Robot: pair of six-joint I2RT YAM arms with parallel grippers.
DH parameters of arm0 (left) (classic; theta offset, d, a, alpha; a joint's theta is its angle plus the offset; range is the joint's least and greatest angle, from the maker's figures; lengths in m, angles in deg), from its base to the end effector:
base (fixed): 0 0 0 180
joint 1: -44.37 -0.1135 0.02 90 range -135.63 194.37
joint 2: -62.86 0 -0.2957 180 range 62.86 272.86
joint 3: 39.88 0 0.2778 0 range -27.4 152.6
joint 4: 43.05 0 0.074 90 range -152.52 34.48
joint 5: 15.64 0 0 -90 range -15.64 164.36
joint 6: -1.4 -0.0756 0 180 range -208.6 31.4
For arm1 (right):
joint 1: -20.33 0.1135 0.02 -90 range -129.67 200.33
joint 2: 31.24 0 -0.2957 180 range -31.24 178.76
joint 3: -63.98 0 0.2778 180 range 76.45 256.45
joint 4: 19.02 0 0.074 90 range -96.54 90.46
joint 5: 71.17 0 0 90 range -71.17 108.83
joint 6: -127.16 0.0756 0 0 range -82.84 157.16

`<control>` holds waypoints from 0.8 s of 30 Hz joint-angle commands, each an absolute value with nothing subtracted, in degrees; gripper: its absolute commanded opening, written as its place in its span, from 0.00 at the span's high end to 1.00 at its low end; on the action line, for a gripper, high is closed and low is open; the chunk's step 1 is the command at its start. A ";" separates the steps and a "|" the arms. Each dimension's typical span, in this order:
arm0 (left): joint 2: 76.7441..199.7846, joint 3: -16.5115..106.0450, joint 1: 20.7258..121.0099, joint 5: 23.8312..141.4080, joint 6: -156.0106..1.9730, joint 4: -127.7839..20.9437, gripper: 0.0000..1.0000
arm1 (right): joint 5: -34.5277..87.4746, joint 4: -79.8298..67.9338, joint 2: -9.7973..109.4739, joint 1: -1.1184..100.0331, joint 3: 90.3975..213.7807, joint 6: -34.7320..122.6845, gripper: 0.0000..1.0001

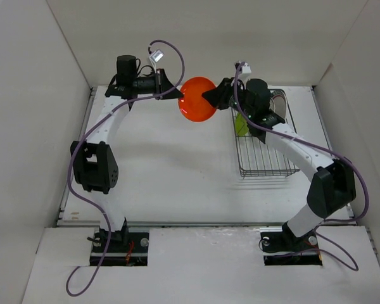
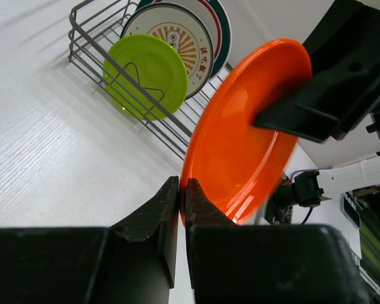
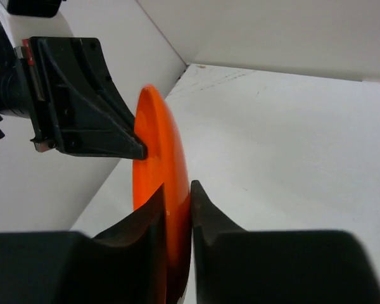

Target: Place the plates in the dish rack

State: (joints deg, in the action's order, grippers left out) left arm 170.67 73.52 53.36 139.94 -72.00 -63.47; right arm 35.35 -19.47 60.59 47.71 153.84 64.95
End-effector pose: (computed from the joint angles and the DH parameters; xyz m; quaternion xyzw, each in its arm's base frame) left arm 0.4719 -0.1444 0.3951 0.2854 0.6866 -0.5321 0.4050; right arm 0.3928 0.2277 0.3956 -0.0977 0.7093 0.4109 0.5643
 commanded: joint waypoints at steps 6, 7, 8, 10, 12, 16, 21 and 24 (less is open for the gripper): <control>165.51 73.31 53.25 139.06 -71.54 -61.22 0.81 | 33.09 -21.41 58.16 49.42 153.89 65.46 1.00; 165.51 73.32 53.25 138.09 -71.55 -61.24 0.81 | 33.07 -20.35 57.10 49.42 153.89 64.59 1.00; 165.51 73.32 52.72 137.04 -71.55 -62.02 0.66 | 28.81 -18.52 55.78 49.42 154.41 63.54 1.00; 165.51 73.32 51.85 134.93 -72.07 -63.77 0.02 | 21.42 -9.91 50.97 49.42 156.16 58.29 1.00; 165.51 73.84 50.18 132.55 -74.17 -65.80 0.00 | 9.29 -3.41 48.05 49.42 157.66 55.11 1.00; 164.90 73.85 49.29 123.69 -78.73 -69.75 0.00 | -3.29 10.12 42.42 46.35 159.42 48.07 1.00; 162.01 73.85 49.29 117.34 -82.36 -72.66 0.00 | -4.47 7.62 35.12 37.84 152.32 40.52 1.00; 161.30 74.37 49.29 116.81 -84.02 -73.45 0.00 | -0.78 3.48 34.50 31.68 148.79 37.00 1.00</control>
